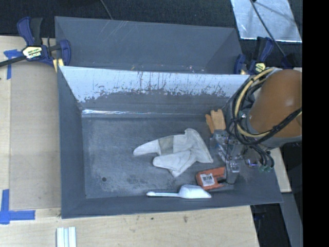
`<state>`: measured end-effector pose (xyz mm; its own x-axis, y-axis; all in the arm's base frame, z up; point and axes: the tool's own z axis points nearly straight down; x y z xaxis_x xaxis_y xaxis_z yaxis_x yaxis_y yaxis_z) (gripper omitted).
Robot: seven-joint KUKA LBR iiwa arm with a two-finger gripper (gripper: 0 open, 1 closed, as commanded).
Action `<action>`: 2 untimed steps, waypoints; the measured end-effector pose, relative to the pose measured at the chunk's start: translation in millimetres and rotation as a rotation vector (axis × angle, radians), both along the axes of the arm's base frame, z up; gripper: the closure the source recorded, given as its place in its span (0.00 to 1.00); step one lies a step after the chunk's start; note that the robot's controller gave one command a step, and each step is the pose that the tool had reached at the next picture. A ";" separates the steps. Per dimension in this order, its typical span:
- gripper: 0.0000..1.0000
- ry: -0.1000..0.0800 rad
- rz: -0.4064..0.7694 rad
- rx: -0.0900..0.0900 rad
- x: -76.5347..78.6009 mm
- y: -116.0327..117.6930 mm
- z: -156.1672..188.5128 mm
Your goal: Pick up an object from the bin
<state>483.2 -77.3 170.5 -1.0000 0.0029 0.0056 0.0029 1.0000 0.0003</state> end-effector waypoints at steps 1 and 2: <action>0.00 -0.008 0.003 -0.001 2.0 0.3 3.9; 0.00 -0.015 0.185 -0.004 30.9 16.1 -29.5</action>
Offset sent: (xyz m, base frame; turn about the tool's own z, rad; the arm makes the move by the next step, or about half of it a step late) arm 0.0751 0.0500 -0.1005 -0.5021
